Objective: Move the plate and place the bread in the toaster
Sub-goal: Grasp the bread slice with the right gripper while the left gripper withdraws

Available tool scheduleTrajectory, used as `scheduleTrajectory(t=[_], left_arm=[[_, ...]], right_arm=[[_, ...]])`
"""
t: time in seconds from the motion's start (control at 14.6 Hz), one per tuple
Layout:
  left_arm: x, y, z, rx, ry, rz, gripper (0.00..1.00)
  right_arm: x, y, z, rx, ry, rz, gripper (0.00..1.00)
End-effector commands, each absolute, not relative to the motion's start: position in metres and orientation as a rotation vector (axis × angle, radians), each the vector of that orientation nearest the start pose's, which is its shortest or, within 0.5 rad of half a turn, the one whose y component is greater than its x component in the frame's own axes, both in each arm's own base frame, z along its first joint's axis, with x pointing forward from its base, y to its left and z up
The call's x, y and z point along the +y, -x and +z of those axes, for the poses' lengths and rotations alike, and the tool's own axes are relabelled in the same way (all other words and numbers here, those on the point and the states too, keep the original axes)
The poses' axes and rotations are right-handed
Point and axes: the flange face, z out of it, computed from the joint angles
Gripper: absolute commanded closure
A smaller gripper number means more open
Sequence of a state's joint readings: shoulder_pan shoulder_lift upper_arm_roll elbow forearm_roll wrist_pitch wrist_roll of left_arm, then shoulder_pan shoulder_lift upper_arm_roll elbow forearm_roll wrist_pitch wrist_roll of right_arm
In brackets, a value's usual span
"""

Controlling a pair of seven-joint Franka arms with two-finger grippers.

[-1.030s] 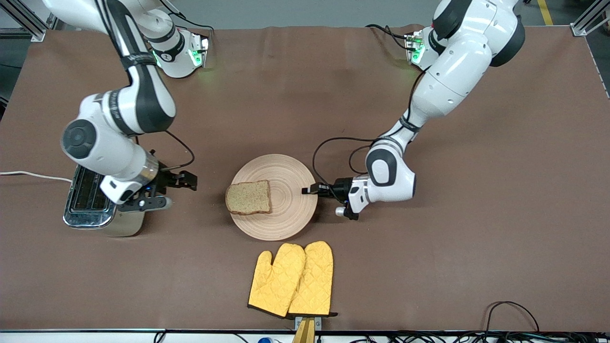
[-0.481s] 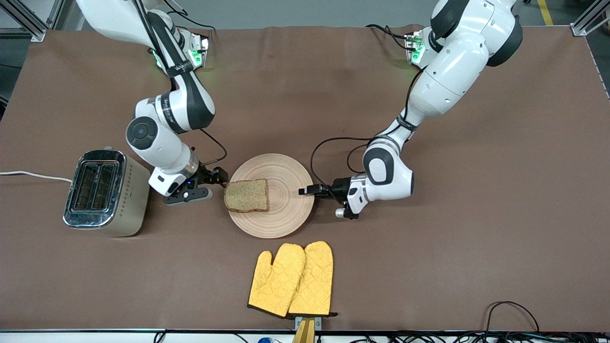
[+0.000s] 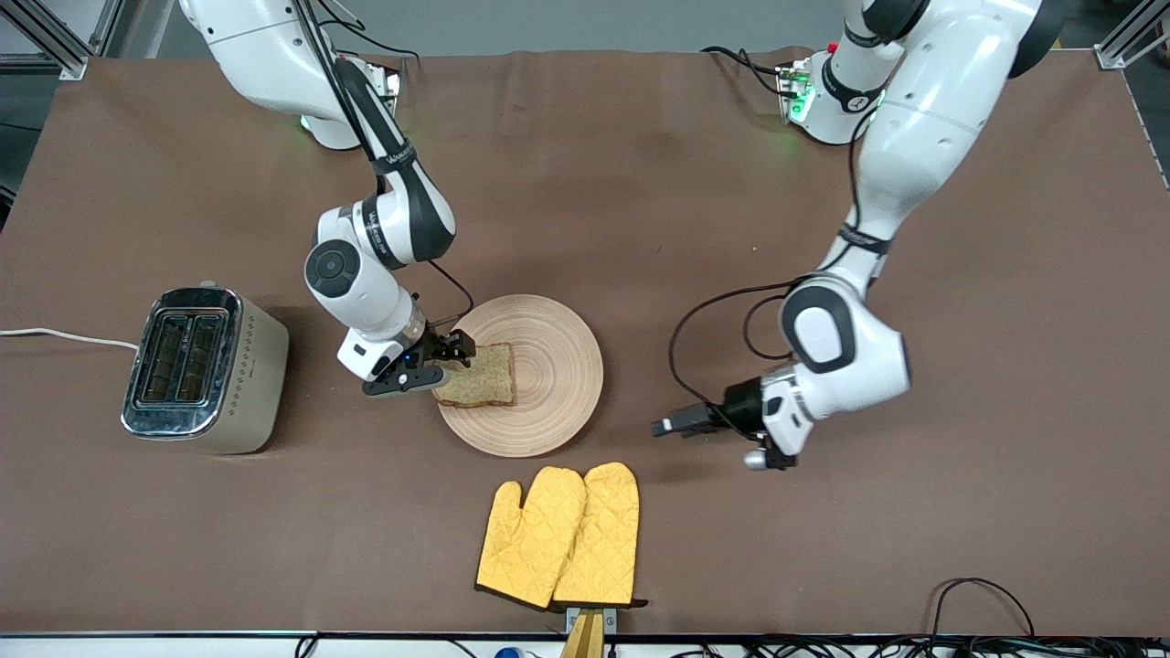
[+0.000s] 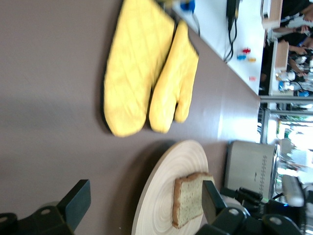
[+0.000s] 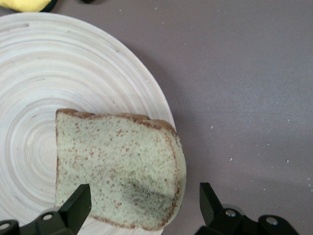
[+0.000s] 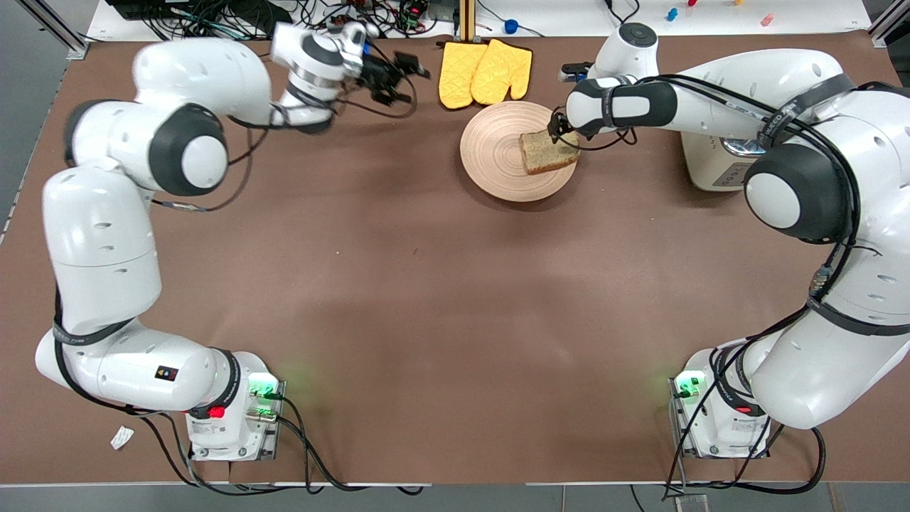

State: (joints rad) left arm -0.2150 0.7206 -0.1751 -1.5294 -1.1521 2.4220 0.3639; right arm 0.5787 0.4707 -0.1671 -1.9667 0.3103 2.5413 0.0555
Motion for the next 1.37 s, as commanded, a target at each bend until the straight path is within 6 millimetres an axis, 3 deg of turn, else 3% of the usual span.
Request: scheduleTrajectory(t=[0.0,0.21,0.34,0.62,0.69,0.76,1.1,1.3], left_arm=[[-0.224,-0.684,0.324,0.139,-2.337,0.2,0.0],[-0.19,-0.68,0.385,0.129,-2.516,0.172,0.0],[-0.176,-0.67,0.425,0.12,-2.685,0.145,0.0],[-0.16,-0.631,0.497,0.115,-2.956,0.068,0.0],[-0.139,-0.622,0.519,0.111,-3.008,0.06,0.0],[-0.121,-0.615,0.533,0.128,-3.044,0.045,0.0],[-0.071,-0.573,0.616,0.129,-3.182,0.115,0.0],[-0.059,-0.548,0.645,0.039,-3.216,0.091,0.0]], right_arm=[[0.251,-0.582,0.244,-0.138,2.969,-0.123,0.16],[0.243,-0.585,0.241,-0.116,2.971,-0.12,0.33],[0.234,-0.588,0.239,-0.081,2.959,-0.112,0.36],[0.225,-0.592,0.236,-0.073,2.935,-0.096,0.41],[0.224,-0.592,0.236,-0.082,2.934,-0.097,0.44],[0.224,-0.592,0.236,-0.087,2.933,-0.098,0.47],[0.225,-0.591,0.235,-0.091,2.934,-0.095,0.57],[0.225,-0.591,0.235,-0.093,2.933,-0.096,0.61]])
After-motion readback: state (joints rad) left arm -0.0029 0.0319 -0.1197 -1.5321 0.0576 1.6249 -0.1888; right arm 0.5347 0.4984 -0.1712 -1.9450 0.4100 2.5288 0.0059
